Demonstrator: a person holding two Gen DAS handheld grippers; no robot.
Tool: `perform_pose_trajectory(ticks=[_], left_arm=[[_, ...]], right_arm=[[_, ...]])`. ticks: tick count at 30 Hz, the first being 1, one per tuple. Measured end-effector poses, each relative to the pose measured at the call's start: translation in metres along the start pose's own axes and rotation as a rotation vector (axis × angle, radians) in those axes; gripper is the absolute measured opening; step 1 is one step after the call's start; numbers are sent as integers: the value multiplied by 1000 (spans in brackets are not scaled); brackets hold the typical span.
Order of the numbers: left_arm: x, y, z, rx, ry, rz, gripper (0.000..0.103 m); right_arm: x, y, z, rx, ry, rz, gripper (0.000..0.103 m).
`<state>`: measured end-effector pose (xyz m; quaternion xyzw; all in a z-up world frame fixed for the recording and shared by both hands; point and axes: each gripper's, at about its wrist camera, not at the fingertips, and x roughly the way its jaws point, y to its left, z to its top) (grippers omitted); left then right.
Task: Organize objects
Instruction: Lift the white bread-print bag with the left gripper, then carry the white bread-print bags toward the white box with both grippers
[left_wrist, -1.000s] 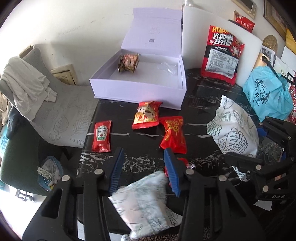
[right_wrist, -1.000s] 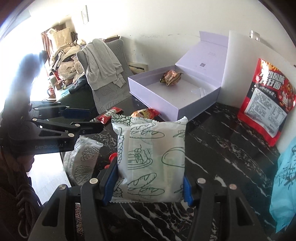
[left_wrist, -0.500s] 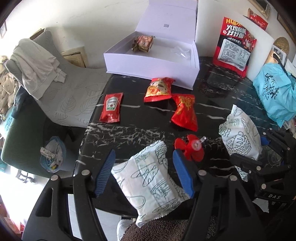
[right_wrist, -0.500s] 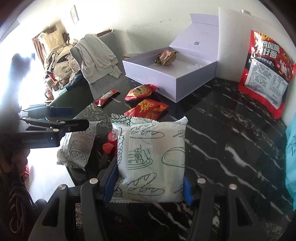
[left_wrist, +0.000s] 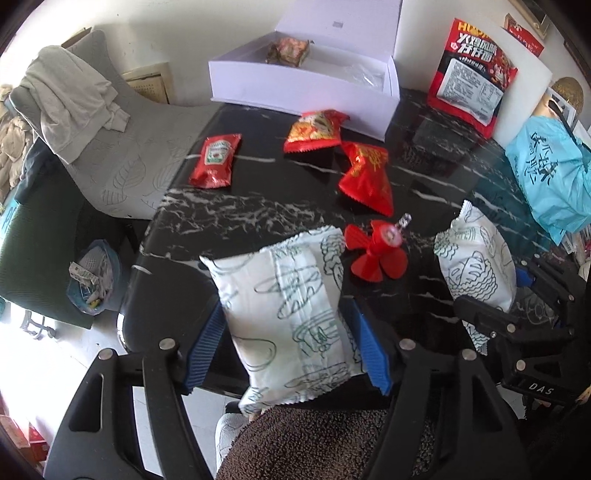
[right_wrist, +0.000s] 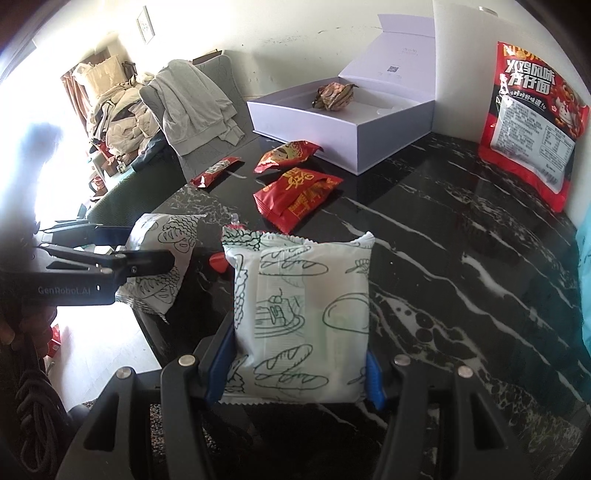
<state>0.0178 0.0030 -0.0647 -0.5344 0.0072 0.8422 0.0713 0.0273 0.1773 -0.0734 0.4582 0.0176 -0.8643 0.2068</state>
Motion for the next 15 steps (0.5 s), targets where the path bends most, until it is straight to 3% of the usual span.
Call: perform_pose_trajectory(ticks=[6,11,15], left_arm=[[15,1,-2,-18,33,-26,67],[21,-6,-1,17,14,-7,74],[21,-7,-1,13,-18,-2,71]], right_arm=[[3,-3,-4,13,8,-15,60],[5,-1,-6,4,13,-33,60],[6,-1,-7,-1,7,-35,60]])
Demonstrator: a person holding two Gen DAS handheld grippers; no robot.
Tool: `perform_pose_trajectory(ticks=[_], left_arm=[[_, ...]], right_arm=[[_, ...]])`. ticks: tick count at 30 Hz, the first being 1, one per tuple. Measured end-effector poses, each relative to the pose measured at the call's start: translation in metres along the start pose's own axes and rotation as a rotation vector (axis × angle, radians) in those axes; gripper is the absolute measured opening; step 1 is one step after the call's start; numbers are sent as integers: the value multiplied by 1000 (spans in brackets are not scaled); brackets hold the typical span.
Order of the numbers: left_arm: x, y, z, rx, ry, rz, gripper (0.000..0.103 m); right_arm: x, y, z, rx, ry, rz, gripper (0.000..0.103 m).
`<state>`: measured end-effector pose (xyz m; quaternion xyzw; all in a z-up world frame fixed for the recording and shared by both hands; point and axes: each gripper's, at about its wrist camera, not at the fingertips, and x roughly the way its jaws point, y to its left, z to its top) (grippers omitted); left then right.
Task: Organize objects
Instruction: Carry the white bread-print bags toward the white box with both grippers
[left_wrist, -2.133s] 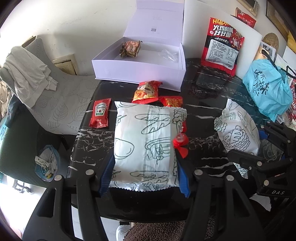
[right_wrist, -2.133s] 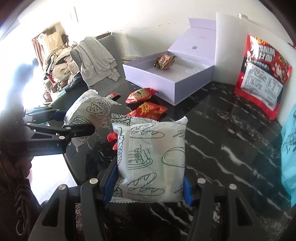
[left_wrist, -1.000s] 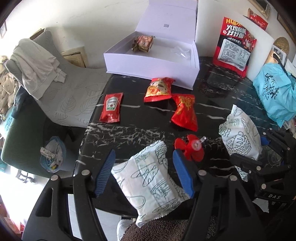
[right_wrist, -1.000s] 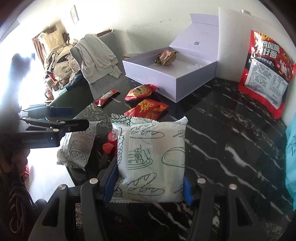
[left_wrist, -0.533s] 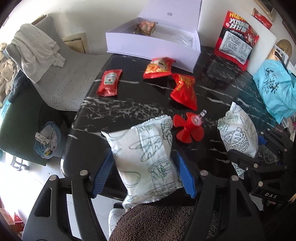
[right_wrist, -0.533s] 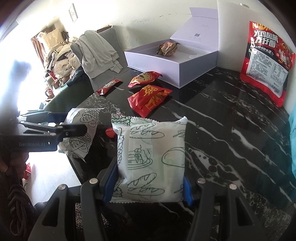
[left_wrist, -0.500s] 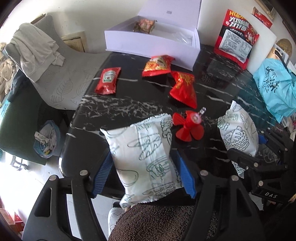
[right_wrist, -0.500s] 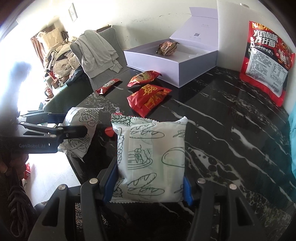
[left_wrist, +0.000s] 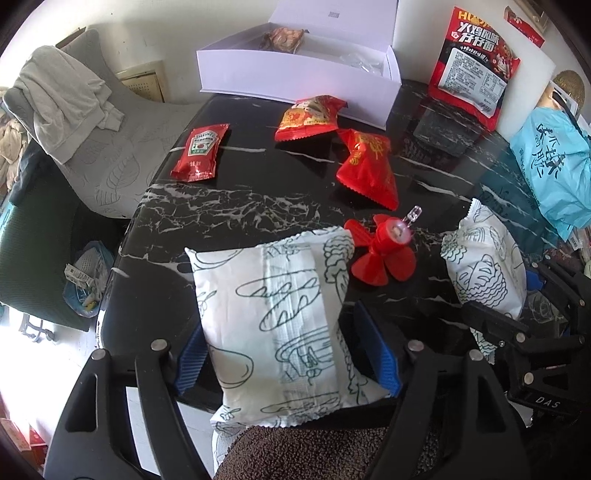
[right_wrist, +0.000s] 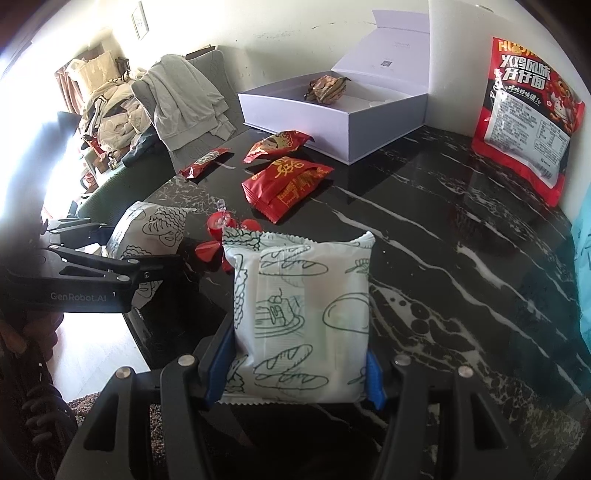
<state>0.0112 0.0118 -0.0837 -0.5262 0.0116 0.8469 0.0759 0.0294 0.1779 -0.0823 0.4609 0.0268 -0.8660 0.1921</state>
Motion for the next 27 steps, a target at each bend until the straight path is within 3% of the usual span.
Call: perform_pose_trajectory(ticks=[2,5,12,27], left_arm=[[-2,0,1,3,-9,15,59],[-4,5,1,-23,-23,-11,54],[-12,12,5,-38,-34,-59,54],[-57,3,47,48,-186,-82,54]], right_arm=[[0,0,0,-2,-1,-1,60],[1,0,1,-4,0,-3,60],[-2,1,6,-8,-4,10,60],[-40,8,51,-94,-113,-35,60]])
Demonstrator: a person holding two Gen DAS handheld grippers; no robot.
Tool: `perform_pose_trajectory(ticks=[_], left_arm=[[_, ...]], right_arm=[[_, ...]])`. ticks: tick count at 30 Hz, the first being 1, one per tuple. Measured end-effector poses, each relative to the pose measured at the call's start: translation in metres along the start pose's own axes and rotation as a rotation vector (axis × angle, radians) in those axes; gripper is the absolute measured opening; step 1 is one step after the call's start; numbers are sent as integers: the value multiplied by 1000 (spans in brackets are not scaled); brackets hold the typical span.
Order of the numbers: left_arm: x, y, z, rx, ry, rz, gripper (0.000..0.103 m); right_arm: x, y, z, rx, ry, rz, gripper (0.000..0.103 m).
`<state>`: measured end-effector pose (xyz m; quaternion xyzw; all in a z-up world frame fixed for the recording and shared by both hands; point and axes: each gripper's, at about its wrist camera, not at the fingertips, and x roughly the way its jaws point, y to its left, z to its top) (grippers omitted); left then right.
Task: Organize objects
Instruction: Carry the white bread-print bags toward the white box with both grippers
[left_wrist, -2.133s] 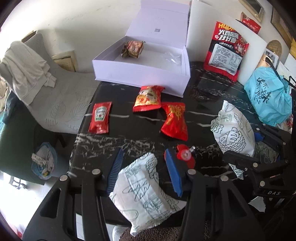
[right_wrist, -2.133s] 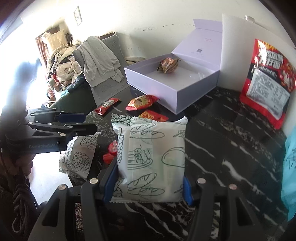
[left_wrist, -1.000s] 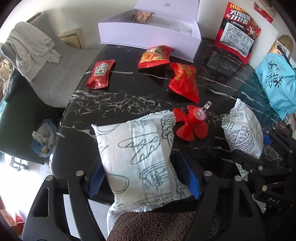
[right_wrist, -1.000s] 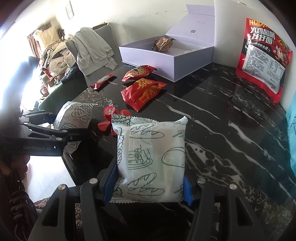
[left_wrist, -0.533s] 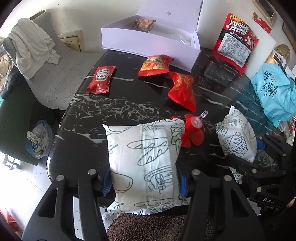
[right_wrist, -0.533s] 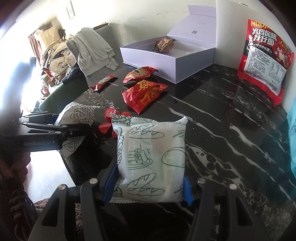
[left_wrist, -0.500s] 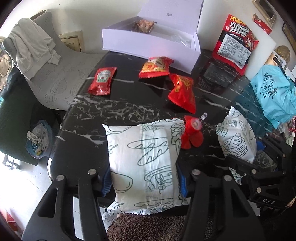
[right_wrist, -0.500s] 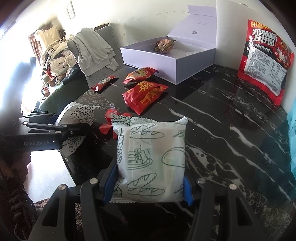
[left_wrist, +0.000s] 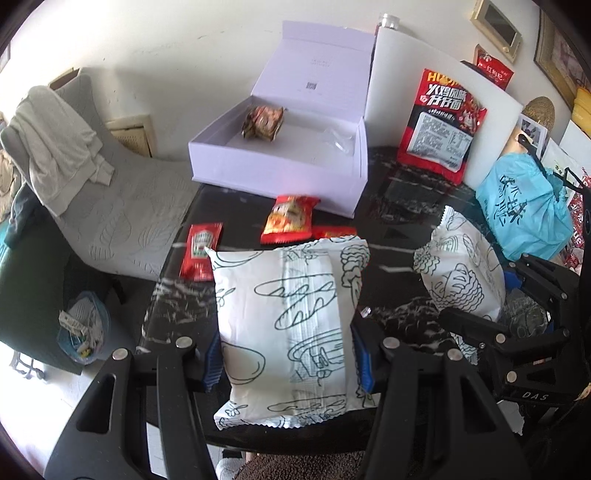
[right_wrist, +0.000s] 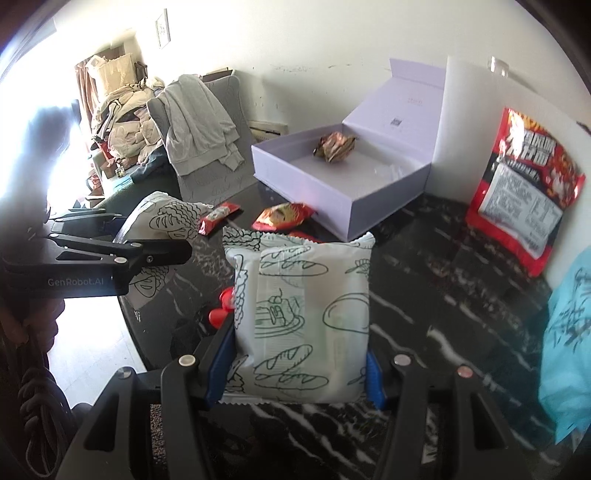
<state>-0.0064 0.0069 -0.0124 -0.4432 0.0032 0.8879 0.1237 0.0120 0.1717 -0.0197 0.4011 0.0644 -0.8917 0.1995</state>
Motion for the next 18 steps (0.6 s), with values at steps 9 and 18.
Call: perform_pose_trajectory(ticks=[9,18], left_arm=[[-7,-16,34,92,-69,-1,54],[4,-23,62,126,-81,-22,54]], right_arm=[[-4,-12,22,2,-11,-9,60],[0,-31,43,23,-19,-22,60]])
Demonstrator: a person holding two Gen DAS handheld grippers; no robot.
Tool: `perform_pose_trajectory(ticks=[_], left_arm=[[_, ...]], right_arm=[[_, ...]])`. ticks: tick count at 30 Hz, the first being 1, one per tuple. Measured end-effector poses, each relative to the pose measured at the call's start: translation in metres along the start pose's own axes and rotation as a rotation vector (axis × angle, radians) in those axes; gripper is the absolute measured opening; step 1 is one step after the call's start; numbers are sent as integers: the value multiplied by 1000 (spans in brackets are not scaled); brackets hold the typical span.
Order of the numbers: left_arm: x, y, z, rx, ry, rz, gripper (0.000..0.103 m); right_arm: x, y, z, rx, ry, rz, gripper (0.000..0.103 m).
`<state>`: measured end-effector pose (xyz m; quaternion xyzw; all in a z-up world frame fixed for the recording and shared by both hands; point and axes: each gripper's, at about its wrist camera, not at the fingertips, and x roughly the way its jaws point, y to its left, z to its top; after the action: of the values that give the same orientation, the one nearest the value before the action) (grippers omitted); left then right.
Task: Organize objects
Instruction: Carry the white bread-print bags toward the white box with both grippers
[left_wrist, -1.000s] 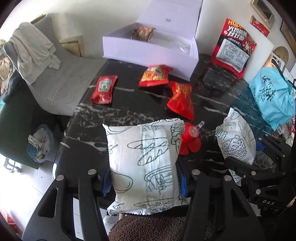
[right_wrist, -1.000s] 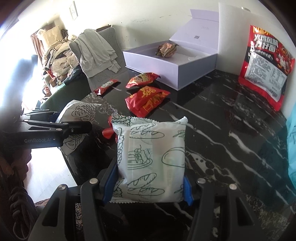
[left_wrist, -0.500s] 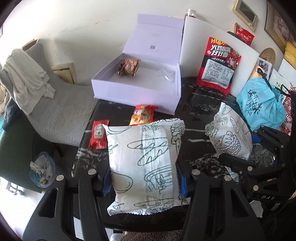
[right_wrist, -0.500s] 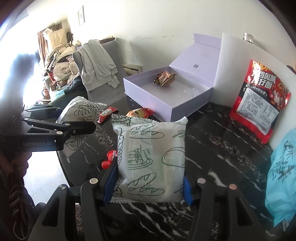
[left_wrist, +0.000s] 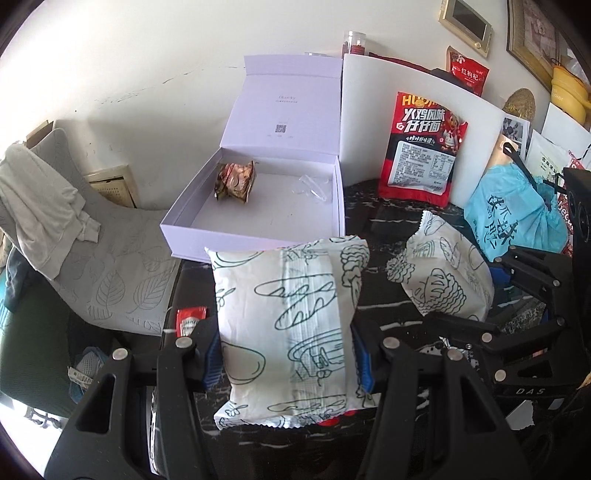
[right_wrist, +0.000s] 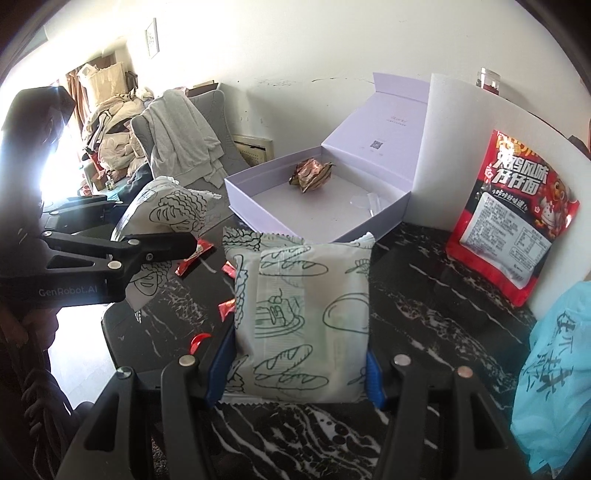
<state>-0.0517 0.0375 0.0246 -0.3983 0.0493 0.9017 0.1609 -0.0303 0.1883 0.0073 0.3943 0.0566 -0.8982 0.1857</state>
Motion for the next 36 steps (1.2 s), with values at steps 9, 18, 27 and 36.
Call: perform_pose_trajectory(ticks=[9,18,27,36], left_arm=[[28,11,29,1,10,-20,54],[60,26,60,-3,10,-11,54],[95,41,88,-22,17,-8,54],[125,59,113,-51,24,6,54]], right_arm=[[21,-16,22,3,6,5,60],[49,-31,49,-5,13,9,60],[76,-47,81,-20,-2,9,60],[103,-61,111,-35,-9,2,60]])
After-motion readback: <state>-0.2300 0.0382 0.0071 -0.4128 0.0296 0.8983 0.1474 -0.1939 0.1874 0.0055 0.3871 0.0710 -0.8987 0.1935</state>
